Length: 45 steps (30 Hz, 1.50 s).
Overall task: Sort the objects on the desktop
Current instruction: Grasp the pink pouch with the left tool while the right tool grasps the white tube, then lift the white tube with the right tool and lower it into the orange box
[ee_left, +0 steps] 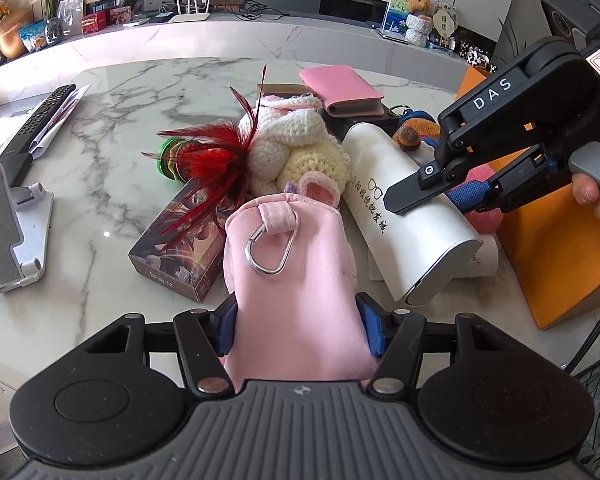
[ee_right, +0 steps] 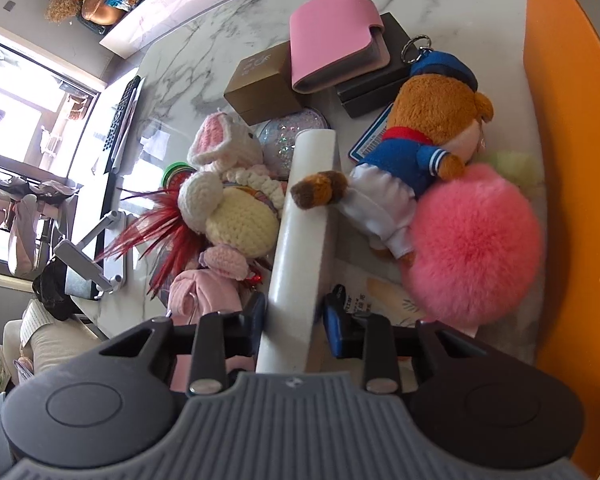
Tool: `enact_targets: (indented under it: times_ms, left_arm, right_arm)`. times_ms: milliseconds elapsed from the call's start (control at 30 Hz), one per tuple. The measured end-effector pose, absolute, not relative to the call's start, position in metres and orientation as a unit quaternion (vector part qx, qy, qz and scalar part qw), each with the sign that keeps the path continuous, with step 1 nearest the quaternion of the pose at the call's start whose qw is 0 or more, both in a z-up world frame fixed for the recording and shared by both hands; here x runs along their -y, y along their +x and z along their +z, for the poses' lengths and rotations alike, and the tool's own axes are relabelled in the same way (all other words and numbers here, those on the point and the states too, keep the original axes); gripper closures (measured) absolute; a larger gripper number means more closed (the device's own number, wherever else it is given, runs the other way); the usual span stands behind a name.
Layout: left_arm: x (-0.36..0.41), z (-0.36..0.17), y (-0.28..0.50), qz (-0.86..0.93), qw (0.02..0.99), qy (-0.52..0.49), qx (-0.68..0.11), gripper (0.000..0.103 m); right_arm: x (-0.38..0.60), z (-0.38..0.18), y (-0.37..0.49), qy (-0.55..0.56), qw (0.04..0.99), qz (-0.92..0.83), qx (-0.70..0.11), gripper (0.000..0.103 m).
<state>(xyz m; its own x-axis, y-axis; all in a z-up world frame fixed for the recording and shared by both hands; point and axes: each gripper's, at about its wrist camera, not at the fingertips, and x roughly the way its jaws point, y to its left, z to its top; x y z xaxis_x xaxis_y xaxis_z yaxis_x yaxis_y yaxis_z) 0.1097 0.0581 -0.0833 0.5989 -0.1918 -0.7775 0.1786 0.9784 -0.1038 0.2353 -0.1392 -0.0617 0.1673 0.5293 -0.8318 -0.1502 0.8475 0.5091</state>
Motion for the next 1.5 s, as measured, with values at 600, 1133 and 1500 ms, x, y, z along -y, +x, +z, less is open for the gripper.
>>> enact_targets:
  times_ms: [600, 1133, 1500]
  left_arm:
    - [-0.074, -0.071, 0.108, -0.124, 0.895, -0.080, -0.422, 0.034]
    - [-0.083, -0.076, 0.103, -0.116, 0.896, -0.070, -0.423, 0.034]
    - [-0.094, -0.073, 0.096, -0.108, 0.897, -0.085, -0.421, 0.033]
  right_arm:
    - [0.164, -0.053, 0.221, 0.182, 0.732, 0.234, -0.614, 0.071]
    - [0.089, -0.044, 0.250, -0.027, 0.771, 0.162, -0.615, 0.060]
    - [0.052, -0.068, 0.259, -0.047, 0.766, 0.131, -0.628, 0.064]
